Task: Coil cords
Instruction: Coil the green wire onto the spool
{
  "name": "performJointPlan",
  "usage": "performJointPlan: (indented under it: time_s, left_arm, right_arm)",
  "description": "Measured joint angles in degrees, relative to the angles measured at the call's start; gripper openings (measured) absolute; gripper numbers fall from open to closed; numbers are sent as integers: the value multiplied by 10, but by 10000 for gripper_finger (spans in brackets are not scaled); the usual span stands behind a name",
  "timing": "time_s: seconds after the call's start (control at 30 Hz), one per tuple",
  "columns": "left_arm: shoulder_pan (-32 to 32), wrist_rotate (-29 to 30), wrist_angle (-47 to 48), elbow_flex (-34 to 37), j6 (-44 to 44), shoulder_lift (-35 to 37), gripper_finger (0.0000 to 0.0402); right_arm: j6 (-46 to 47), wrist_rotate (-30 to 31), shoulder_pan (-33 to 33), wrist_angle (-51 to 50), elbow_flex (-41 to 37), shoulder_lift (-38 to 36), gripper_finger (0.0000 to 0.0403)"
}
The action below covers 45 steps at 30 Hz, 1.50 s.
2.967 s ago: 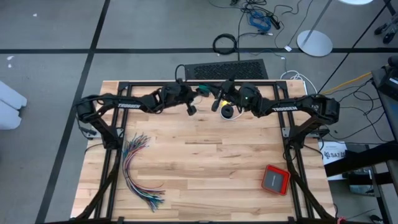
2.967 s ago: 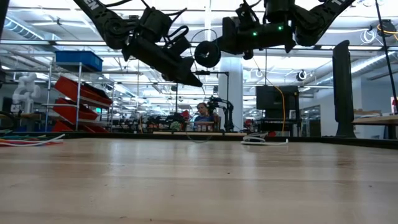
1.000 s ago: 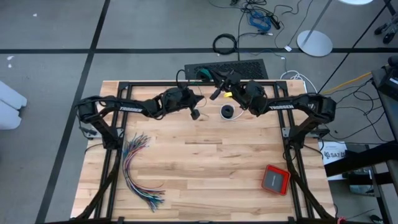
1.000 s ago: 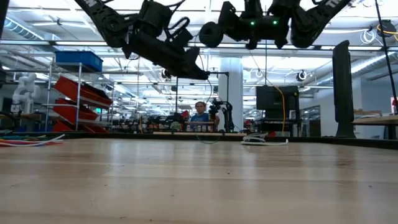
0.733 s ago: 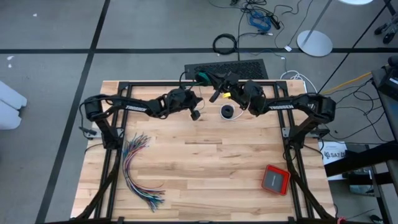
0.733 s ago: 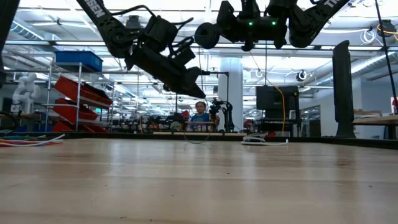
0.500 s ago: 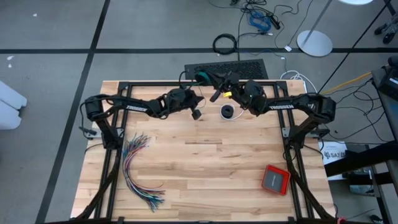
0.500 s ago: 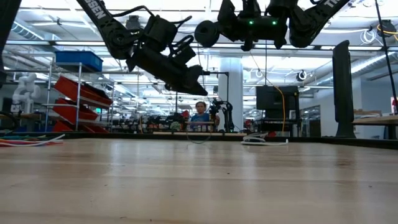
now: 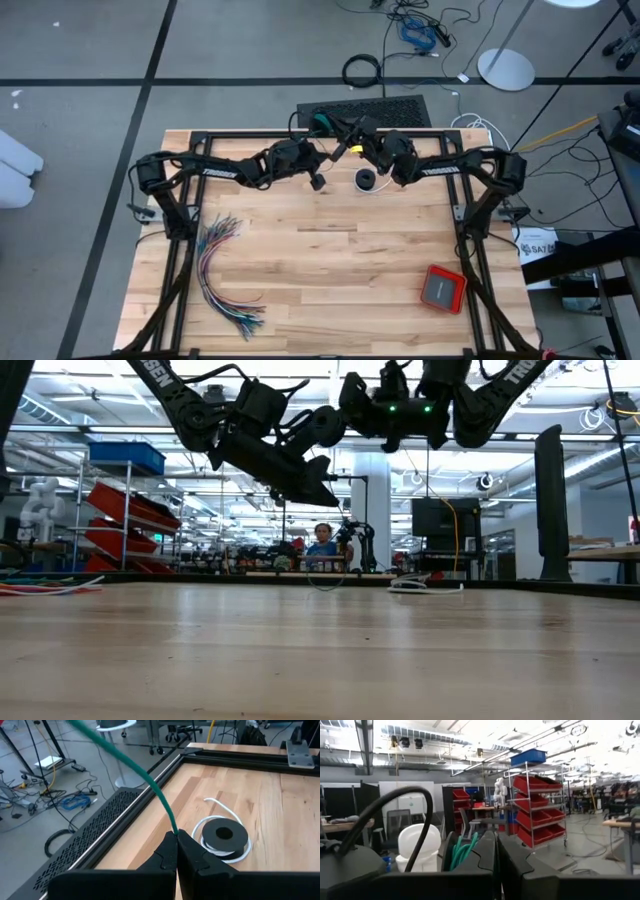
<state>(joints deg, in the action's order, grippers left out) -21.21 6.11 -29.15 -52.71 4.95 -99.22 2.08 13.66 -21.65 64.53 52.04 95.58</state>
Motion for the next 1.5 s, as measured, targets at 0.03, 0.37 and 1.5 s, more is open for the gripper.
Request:
performJointPlan:
  time_s: [0.03,0.37,1.5]
  left_arm:
    - [0,0,3,0,0,0,0]
    - [-7,14,21,0,-2,-23,0]
    - [37,-21,25,-41,-35,-56,0]
  right_arm:
    - [6,-2,0,0,4,6,0]
    - [33,-4,0,4,10,17,0]
    - [3,-3,-8,-78,9,61,0]
